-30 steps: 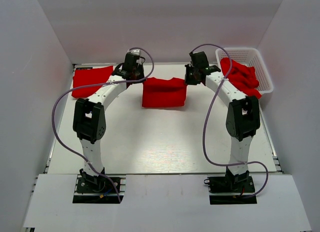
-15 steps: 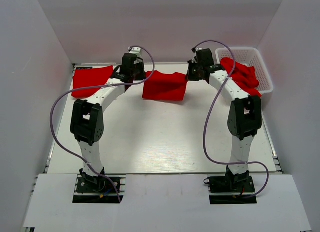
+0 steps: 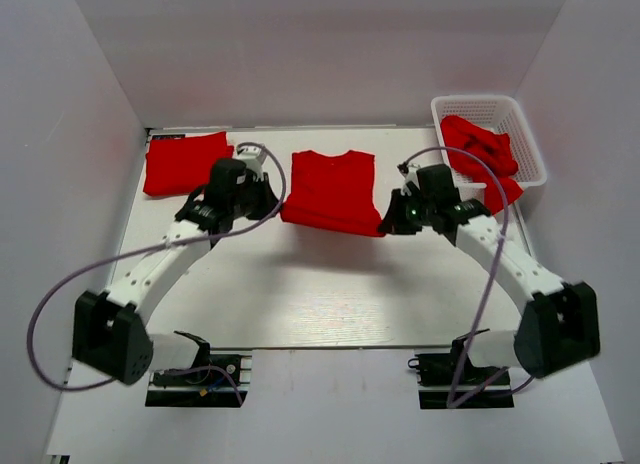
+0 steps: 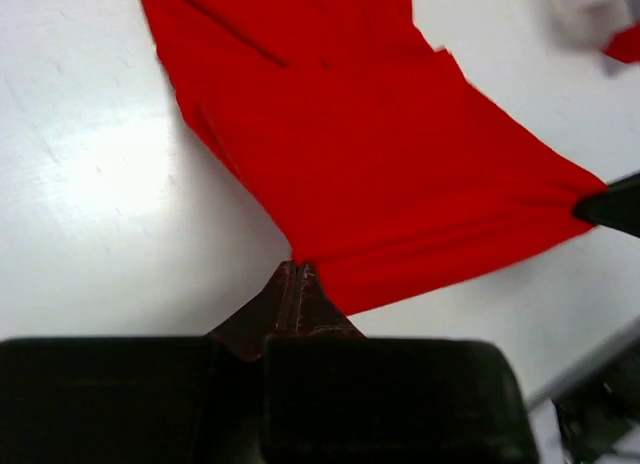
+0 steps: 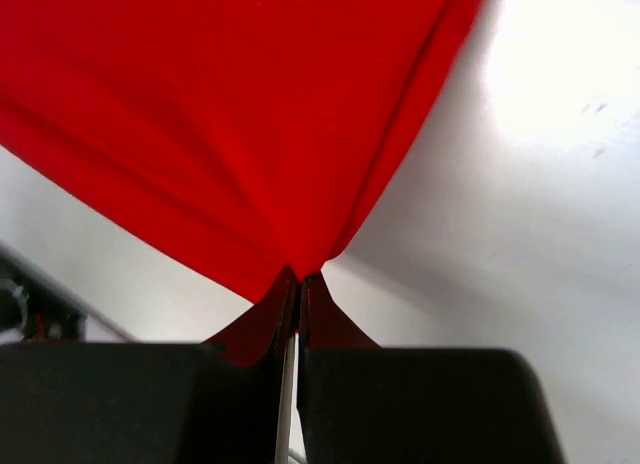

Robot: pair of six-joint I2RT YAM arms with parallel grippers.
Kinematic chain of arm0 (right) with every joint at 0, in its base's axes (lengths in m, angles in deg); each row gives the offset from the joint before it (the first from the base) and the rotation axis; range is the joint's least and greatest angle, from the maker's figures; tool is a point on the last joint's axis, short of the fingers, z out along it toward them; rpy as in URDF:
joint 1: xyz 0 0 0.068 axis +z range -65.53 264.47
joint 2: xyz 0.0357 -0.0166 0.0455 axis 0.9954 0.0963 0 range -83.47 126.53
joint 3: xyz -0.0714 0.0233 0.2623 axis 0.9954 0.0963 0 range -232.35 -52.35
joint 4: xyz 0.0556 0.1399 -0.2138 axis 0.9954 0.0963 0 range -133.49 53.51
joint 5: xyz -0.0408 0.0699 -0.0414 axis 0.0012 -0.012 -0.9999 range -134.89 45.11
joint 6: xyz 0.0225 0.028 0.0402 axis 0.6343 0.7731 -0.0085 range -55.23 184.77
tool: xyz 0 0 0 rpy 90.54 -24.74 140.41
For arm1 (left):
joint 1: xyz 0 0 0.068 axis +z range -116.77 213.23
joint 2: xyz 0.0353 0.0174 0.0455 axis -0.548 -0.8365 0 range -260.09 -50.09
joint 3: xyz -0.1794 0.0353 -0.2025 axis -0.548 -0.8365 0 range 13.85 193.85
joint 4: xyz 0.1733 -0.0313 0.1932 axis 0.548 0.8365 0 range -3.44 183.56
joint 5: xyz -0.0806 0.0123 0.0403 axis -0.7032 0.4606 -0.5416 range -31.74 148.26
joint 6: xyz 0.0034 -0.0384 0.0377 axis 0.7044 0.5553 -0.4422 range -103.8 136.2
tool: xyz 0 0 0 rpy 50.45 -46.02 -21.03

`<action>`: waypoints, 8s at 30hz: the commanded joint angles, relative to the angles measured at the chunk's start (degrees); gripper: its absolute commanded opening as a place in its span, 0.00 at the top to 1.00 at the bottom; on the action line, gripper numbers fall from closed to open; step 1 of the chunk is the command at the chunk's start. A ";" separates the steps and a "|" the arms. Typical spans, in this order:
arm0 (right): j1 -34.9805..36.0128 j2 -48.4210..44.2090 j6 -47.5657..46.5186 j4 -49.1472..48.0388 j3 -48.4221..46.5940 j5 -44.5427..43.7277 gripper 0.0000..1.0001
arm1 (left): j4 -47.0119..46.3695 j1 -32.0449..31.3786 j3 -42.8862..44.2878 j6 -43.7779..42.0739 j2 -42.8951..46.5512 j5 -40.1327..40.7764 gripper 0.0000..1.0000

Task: Fold and stack the t-shirts
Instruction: Fold the long partially folded tshirt into a neat square, then smooth out wrinkles on the folded tshirt

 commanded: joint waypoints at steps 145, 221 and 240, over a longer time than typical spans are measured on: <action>-5.04 38.63 -18.09 -6.44 -36.59 9.87 0.19 | -27.51 4.35 6.13 12.53 -31.40 6.86 1.00; -5.04 40.12 2.66 -27.88 -21.48 22.70 0.10 | -21.18 -0.57 21.42 7.61 -45.82 -9.05 0.00; -8.99 39.61 3.18 -33.32 -3.76 19.54 0.10 | -17.67 1.19 30.73 -5.39 -49.86 -11.14 0.00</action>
